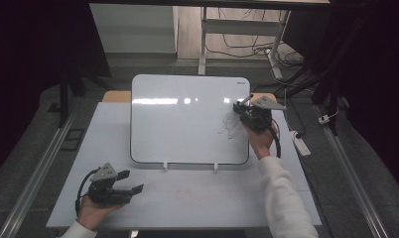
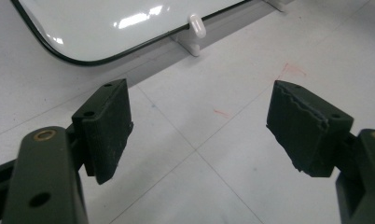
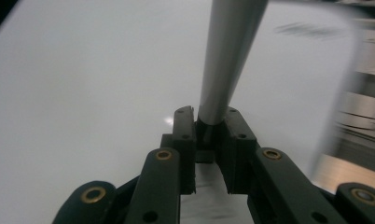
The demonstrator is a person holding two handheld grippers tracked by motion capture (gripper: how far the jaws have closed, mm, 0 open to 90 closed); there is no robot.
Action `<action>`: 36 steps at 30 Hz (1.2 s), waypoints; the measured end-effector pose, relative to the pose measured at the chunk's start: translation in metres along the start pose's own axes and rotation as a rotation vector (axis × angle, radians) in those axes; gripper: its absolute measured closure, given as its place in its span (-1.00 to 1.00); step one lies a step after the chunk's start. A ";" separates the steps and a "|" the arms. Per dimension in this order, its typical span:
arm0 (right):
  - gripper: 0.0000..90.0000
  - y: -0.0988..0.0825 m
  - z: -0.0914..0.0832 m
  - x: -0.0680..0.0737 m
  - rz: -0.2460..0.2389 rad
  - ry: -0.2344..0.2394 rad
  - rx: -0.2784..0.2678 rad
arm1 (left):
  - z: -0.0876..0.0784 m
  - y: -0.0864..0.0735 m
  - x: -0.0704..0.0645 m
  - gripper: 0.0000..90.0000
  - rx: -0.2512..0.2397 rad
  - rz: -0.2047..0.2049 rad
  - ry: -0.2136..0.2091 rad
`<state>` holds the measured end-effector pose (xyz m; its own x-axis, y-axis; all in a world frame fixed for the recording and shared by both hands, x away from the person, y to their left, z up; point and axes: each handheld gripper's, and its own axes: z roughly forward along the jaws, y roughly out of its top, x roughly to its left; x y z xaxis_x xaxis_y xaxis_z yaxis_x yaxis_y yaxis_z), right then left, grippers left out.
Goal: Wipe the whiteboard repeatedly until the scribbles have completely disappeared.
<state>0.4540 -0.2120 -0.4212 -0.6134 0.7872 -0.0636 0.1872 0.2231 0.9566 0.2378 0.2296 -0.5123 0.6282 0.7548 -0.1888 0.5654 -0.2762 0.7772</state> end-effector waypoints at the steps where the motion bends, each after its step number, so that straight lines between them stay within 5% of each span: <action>1: 0.73 -0.003 0.003 0.010 -0.030 0.051 0.024 | -0.001 0.001 -0.001 -0.49 -0.005 0.003 -0.002; 3: 0.73 -0.008 0.007 0.030 -0.150 0.111 0.067 | -0.001 0.001 0.000 -0.49 -0.007 0.000 -0.001; 4: 0.73 -0.007 0.007 0.030 -0.170 0.102 0.069 | -0.001 0.001 0.000 -0.49 -0.007 0.000 -0.001; 7: 0.73 0.002 0.000 0.001 -0.035 -0.016 0.005 | 0.000 0.000 0.001 -0.49 -0.001 -0.003 0.000; 9: 0.73 0.003 -0.001 -0.006 0.009 -0.022 -0.008 | -0.001 0.000 0.000 -0.49 -0.004 -0.001 -0.001; 10: 0.73 -0.002 0.001 0.006 -0.022 0.028 0.022 | -0.002 0.000 -0.001 -0.49 -0.010 0.001 -0.001; 11: 0.73 -0.002 0.001 0.006 -0.022 0.028 0.022 | -0.002 0.000 -0.001 -0.49 -0.010 0.001 -0.001; 12: 0.73 -0.012 0.005 0.030 -0.142 0.125 0.080 | -0.003 0.000 0.000 -0.49 -0.012 0.001 -0.001; 14: 0.73 -0.015 0.004 0.036 -0.190 0.129 0.088 | -0.002 0.000 0.001 -0.49 -0.011 -0.004 0.000; 15: 0.73 -0.010 0.001 0.023 -0.133 0.072 0.053 | -0.001 -0.001 0.002 -0.49 -0.006 -0.010 -0.001; 16: 0.73 -0.010 0.001 0.023 -0.133 0.072 0.053 | -0.001 -0.001 0.002 -0.49 -0.006 -0.010 -0.001; 17: 0.73 -0.004 -0.004 0.000 -0.013 -0.018 -0.006 | -0.001 -0.001 0.002 -0.49 -0.005 -0.010 -0.001; 18: 0.73 -0.004 -0.005 -0.005 0.013 -0.030 -0.021 | -0.002 -0.001 0.001 -0.49 -0.006 -0.008 -0.001; 21: 0.73 -0.007 -0.003 0.003 -0.008 -0.002 -0.012 | -0.003 0.000 0.000 -0.49 -0.015 -0.004 -0.001; 22: 0.73 -0.010 -0.001 0.011 -0.036 0.041 0.012 | -0.003 0.000 0.001 -0.49 -0.015 -0.007 -0.002; 23: 0.73 -0.013 -0.001 0.021 -0.129 0.057 0.035 | -0.002 0.000 0.002 -0.49 -0.009 -0.010 -0.001; 27: 0.73 -0.009 -0.010 -0.010 0.028 -0.036 -0.031 | -0.001 -0.001 0.001 -0.49 -0.005 -0.012 -0.003; 28: 0.73 -0.010 -0.011 -0.009 0.034 -0.031 -0.025 | -0.001 -0.001 0.001 -0.49 -0.006 -0.009 -0.004; 30: 0.73 -0.014 -0.009 0.006 -0.058 0.030 0.024 | -0.002 0.000 0.000 -0.49 -0.010 -0.008 -0.004; 31: 0.73 -0.014 -0.009 0.006 -0.058 0.030 0.024 | -0.002 0.000 0.000 -0.49 -0.011 -0.009 -0.004; 32: 0.73 -0.015 -0.008 0.012 -0.116 0.041 0.043 | -0.001 0.000 0.001 -0.49 -0.008 -0.010 -0.003; 34: 0.73 -0.011 -0.010 0.005 -0.093 0.008 0.032 | 0.000 0.000 0.001 -0.49 -0.002 -0.012 -0.003; 36: 0.73 -0.007 -0.012 -0.011 0.004 -0.038 -0.017 | 0.000 0.000 0.001 -0.49 -0.001 -0.010 -0.005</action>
<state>0.4506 -0.2292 -0.4234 -0.5831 0.8093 -0.0706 0.1761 0.2108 0.9615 0.2381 0.2301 -0.5129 0.6255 0.7543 -0.1994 0.5711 -0.2686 0.7757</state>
